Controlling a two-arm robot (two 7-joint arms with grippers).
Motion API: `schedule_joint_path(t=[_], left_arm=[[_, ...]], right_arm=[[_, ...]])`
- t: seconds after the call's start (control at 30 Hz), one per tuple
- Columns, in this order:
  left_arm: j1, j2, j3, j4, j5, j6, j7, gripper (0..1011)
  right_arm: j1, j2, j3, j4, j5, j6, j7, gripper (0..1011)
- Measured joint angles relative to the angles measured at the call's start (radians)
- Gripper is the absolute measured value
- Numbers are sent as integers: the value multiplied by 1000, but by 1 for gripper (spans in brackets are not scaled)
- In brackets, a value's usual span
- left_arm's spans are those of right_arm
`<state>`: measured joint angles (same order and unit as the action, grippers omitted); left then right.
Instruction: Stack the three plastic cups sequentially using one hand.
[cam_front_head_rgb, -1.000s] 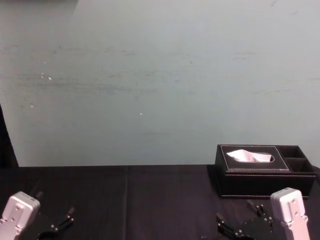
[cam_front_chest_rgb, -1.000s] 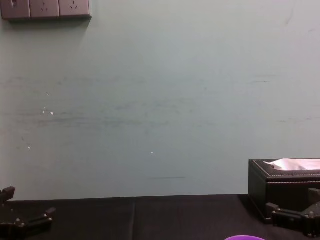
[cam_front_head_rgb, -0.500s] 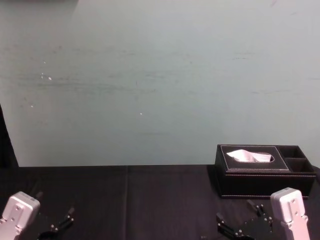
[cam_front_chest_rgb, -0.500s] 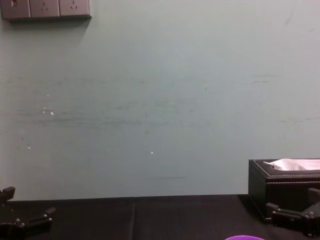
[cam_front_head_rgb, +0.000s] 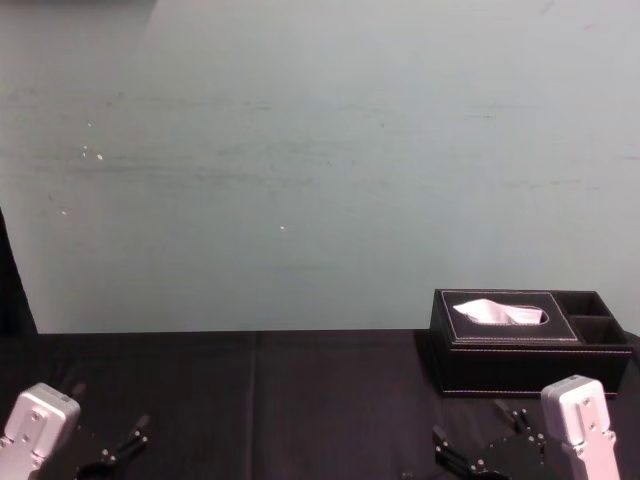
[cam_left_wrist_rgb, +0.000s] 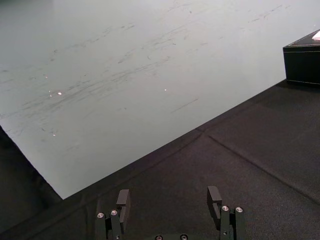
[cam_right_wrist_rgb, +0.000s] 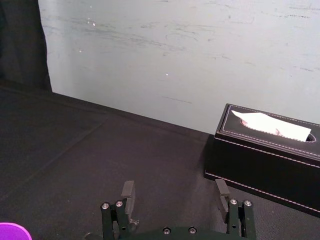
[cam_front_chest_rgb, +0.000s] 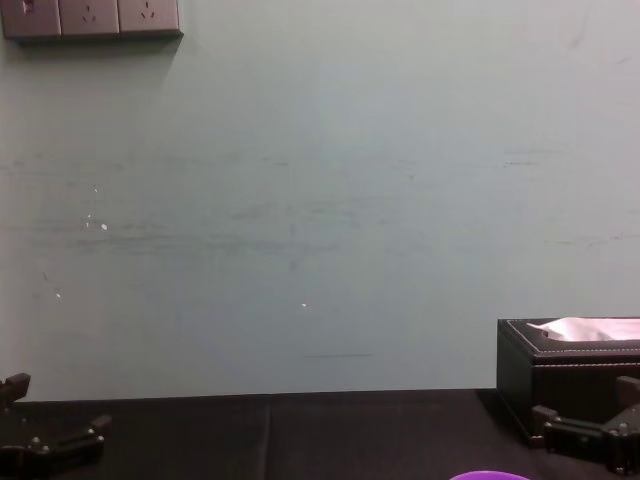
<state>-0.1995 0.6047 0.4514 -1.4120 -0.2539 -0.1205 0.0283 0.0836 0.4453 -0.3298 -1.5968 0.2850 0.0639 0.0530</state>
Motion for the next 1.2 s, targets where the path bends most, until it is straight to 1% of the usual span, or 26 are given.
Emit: schedule_joint_path(t=[1.2], left_arm=[[0, 0, 0, 0, 0, 0, 0, 1010]], right_arm=[[0, 0, 0, 0, 0, 0, 0, 1003]])
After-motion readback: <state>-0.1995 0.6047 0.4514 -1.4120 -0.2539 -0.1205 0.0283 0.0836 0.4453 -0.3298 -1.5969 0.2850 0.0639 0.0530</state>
